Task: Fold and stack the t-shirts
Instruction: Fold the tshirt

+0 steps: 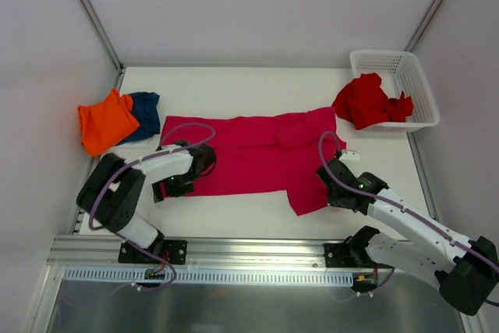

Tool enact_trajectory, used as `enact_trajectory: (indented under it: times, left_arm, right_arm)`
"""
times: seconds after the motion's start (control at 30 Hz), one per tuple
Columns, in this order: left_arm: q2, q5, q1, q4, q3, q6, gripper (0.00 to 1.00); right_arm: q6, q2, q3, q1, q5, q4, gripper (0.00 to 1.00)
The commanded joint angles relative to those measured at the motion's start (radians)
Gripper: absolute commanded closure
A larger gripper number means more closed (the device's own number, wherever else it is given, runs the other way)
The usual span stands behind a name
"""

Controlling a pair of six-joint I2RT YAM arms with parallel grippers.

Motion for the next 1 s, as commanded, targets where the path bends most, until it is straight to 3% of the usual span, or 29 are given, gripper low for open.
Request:
enact_trajectory:
  times: [0.0, 0.13, 0.23, 0.57, 0.63, 0.67, 0.7, 0.97]
  left_arm:
    - [-0.165, 0.123, 0.074, 0.223, -0.099, 0.159, 0.27]
    - [-0.247, 0.169, 0.1, 0.27, -0.137, 0.226, 0.29]
    - [-0.239, 0.238, 0.154, 0.337, -0.142, 0.282, 0.3]
    - [-0.207, 0.273, 0.237, 0.4, -0.145, 0.333, 0.32]
    - [-0.196, 0.285, 0.25, 0.4, -0.151, 0.325, 0.55]
    - [-0.19, 0.292, 0.257, 0.397, -0.153, 0.323, 0.74]
    - [-0.179, 0.305, 0.263, 0.399, -0.153, 0.323, 0.99]
    - [-0.173, 0.309, 0.272, 0.371, -0.147, 0.323, 1.0]
  right_arm:
    - [-0.035, -0.028, 0.021, 0.005, 0.008, -0.033, 1.0]
    - [-0.046, -0.054, 0.015, 0.005, -0.003, -0.028, 1.0]
    - [-0.048, -0.077, 0.009, 0.005, -0.006, -0.025, 1.0]
    - [-0.048, -0.11, -0.001, 0.003, -0.009, -0.025, 1.0]
    - [-0.045, -0.105, 0.001, 0.003, -0.008, -0.025, 1.0]
    - [-0.046, -0.104, 0.001, 0.005, -0.006, -0.027, 0.99]
    - [-0.046, -0.101, 0.001, 0.003, -0.006, -0.025, 0.99]
    - [-0.04, -0.099, 0.008, 0.003, -0.006, -0.035, 1.0]
